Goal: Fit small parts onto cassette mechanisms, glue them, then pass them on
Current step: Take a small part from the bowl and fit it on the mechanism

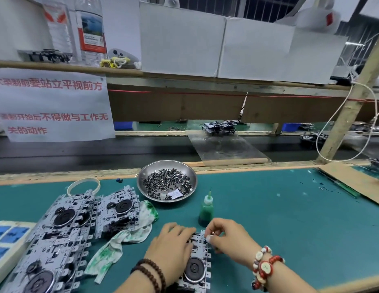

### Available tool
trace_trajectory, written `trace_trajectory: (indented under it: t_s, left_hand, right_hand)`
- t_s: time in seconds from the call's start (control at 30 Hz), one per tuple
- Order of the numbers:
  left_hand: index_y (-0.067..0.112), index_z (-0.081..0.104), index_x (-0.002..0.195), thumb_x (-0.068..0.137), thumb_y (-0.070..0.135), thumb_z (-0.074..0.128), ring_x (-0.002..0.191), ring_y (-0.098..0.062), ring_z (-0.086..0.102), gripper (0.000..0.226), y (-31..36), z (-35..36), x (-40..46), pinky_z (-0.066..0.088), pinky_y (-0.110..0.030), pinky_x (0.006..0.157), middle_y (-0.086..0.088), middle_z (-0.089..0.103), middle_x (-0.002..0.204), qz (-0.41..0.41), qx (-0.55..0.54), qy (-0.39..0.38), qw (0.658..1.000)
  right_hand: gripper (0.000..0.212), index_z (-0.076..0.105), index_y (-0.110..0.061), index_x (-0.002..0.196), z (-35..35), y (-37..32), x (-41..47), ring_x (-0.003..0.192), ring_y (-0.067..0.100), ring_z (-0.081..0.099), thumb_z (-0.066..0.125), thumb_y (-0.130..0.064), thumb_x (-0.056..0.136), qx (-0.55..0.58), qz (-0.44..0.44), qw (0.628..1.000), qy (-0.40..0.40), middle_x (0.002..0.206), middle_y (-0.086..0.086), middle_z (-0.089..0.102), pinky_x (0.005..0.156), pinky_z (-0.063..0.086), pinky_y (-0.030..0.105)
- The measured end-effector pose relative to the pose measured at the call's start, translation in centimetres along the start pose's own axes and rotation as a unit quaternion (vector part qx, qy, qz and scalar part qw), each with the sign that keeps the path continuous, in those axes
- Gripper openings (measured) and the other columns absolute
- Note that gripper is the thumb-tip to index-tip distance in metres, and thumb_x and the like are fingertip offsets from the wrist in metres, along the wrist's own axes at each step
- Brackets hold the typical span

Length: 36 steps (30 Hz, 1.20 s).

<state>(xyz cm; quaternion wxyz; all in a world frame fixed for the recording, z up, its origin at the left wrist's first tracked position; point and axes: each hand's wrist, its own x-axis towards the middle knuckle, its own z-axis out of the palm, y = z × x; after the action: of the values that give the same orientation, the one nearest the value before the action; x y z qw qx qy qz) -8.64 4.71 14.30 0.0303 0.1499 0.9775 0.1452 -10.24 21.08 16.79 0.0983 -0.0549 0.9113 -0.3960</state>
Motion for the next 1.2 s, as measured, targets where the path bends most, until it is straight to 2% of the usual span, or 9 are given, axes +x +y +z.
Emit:
trace_trajectory:
  t_s: [0.13,0.23,0.33,0.5,0.63,0.83,0.97,1.07,1.2]
  left_hand:
    - [0.037,0.032,0.134,0.098,0.042,0.027,0.129,-0.014,0.023,0.037,-0.4,0.0,-0.1,0.031,-0.035,0.104,0.012,0.042,0.132,-0.031,0.023,0.017,0.999]
    - [0.031,0.035,0.129,0.098,0.040,0.024,0.127,-0.017,0.026,0.034,-0.5,0.0,-0.5,0.030,-0.035,0.103,0.007,0.042,0.130,-0.088,0.040,0.044,0.994]
    - [0.027,0.036,0.126,0.099,0.038,0.022,0.126,-0.020,0.026,0.032,-0.8,0.1,-0.9,0.031,-0.034,0.100,0.003,0.041,0.129,-0.121,0.054,0.063,0.989]
    - [0.026,0.035,0.127,0.100,0.039,0.023,0.125,-0.020,0.024,0.033,-1.4,0.7,-0.6,0.030,-0.031,0.100,0.004,0.040,0.128,-0.111,0.042,0.082,0.990]
    - [0.028,0.033,0.130,0.099,0.041,0.021,0.120,-0.017,0.023,0.035,-2.4,1.1,0.2,0.026,-0.025,0.101,0.007,0.039,0.127,-0.110,0.015,0.109,0.988]
    - [0.033,0.030,0.136,0.098,0.044,0.024,0.120,-0.011,0.021,0.040,-3.6,1.0,1.7,0.028,-0.023,0.101,0.013,0.037,0.130,-0.103,-0.033,0.132,0.985]
    - [0.037,0.027,0.138,0.097,0.045,0.023,0.124,-0.010,0.019,0.042,-4.1,0.9,2.4,0.023,-0.026,0.105,0.017,0.036,0.132,-0.097,-0.024,0.125,0.987]
    - [0.036,0.030,0.134,0.098,0.043,0.022,0.126,-0.012,0.017,0.038,-4.3,0.7,2.7,0.020,-0.031,0.105,0.017,0.036,0.131,-0.091,0.006,0.110,0.990]
    - [0.032,0.040,0.117,0.098,0.038,0.021,0.120,-0.012,0.026,0.027,-4.3,0.1,3.6,0.019,-0.031,0.101,0.014,0.043,0.121,-0.073,0.020,0.126,0.989]
  right_hand:
    - [0.020,0.060,-0.026,0.070,0.5,0.2,0.2,0.057,0.004,0.058,0.059,-0.010,0.082,0.018,0.016,1.000,-0.008,0.064,-0.008,0.059,0.068,0.051,0.017]
    - [0.014,0.064,-0.020,0.074,1.1,0.1,0.5,0.067,0.010,0.063,0.061,-0.012,0.085,0.100,0.037,0.994,-0.011,0.067,-0.004,0.064,0.074,0.057,0.024]
    - [0.018,0.066,-0.020,0.076,1.6,0.2,0.8,0.068,0.009,0.064,0.058,-0.013,0.089,0.127,0.029,0.991,0.001,0.070,-0.003,0.067,0.068,0.057,0.023]
    - [0.017,0.065,-0.022,0.084,3.0,0.0,2.1,0.069,0.012,0.064,0.062,-0.006,0.086,0.169,-0.002,0.985,0.018,0.077,0.001,0.069,0.063,0.055,0.022]
    - [0.019,0.064,-0.019,0.078,3.4,-0.2,3.5,0.069,0.011,0.066,0.063,-0.002,0.085,0.175,-0.027,0.983,0.037,0.077,0.003,0.071,0.069,0.056,0.025]
    - [0.025,0.069,-0.020,0.076,4.1,-0.6,4.7,0.064,0.004,0.064,0.063,0.005,0.081,0.206,-0.047,0.977,0.004,0.070,-0.007,0.070,0.067,0.051,0.017]
    - [0.024,0.069,-0.027,0.074,4.6,-1.0,5.5,0.069,0.000,0.065,0.068,-0.004,0.081,0.158,-0.070,0.983,0.059,0.076,-0.014,0.071,0.066,0.049,0.012]
    - [0.025,0.067,-0.034,0.074,5.0,-1.1,5.9,0.073,-0.006,0.063,0.070,-0.009,0.080,0.116,-0.099,0.985,0.085,0.080,-0.025,0.069,0.066,0.043,0.003]
    - [0.026,0.067,-0.030,0.074,5.3,-0.7,6.2,0.072,-0.002,0.062,0.071,-0.005,0.078,0.144,-0.097,0.978,0.114,0.078,-0.019,0.070,0.066,0.045,0.006]
